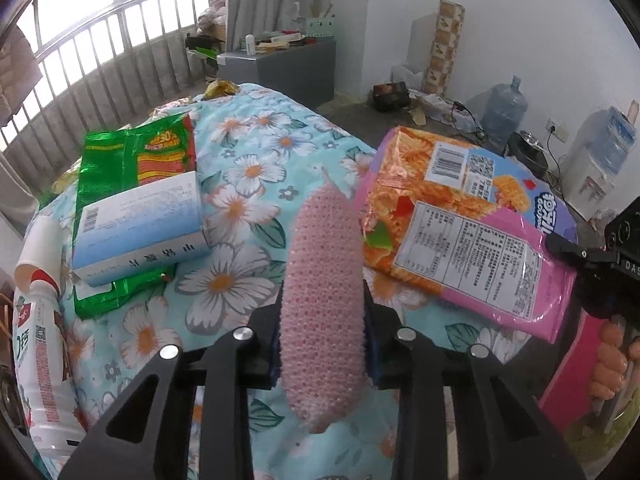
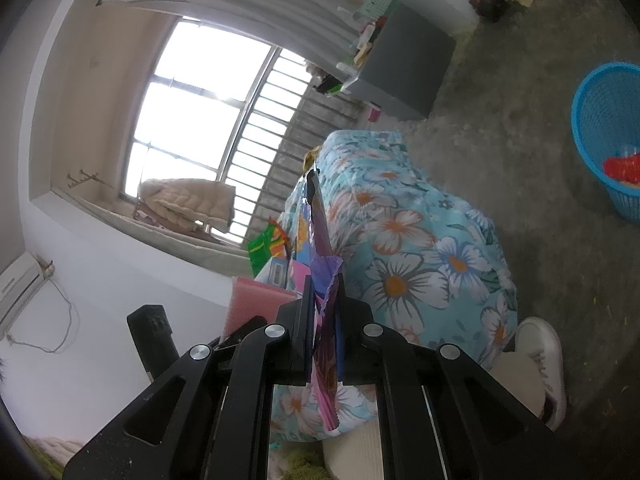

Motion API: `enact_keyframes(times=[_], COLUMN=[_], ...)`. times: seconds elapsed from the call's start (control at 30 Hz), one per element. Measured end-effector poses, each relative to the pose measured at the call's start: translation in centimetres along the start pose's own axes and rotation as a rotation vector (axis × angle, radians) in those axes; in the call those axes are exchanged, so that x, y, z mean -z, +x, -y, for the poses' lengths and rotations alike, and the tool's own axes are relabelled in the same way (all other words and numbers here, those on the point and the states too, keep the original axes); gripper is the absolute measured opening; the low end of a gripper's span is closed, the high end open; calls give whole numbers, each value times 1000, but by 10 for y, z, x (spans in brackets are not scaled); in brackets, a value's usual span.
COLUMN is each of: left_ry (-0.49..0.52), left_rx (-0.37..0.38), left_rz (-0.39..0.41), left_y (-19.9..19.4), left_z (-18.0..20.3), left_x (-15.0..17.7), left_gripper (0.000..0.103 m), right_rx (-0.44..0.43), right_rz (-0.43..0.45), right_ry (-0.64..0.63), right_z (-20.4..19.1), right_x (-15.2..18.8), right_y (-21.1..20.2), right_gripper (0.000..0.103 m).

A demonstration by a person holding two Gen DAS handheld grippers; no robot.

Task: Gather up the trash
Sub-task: 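Lift the pink sponge with the left gripper while the right gripper holds the snack bag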

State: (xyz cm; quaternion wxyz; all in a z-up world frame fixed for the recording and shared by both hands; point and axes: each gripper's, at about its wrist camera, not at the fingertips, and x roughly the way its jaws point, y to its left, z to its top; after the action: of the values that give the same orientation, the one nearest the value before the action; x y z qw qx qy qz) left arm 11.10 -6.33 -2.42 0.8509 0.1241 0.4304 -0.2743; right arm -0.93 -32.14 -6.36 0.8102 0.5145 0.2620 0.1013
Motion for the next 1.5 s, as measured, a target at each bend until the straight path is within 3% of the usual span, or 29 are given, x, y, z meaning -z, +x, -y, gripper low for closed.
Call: enact_keyframes(times=[0.37, 1.0, 1.5], left_ry=[16, 31, 22], left_rx=[-30, -53, -49], left_rz=[35, 110, 165], left_y=[-5, -23, -35], left_z=[0, 5, 7], left_x=[5, 0, -7], left_gripper=[29, 29, 29], right_rx=[-4, -139, -141], right_rz=[2, 41, 116], right_ry=[-2, 27, -27], right_z=[-1, -8, -19], right_x=[0, -7, -17], right_y=[-1, -12, -34], right_gripper=[7, 6, 6])
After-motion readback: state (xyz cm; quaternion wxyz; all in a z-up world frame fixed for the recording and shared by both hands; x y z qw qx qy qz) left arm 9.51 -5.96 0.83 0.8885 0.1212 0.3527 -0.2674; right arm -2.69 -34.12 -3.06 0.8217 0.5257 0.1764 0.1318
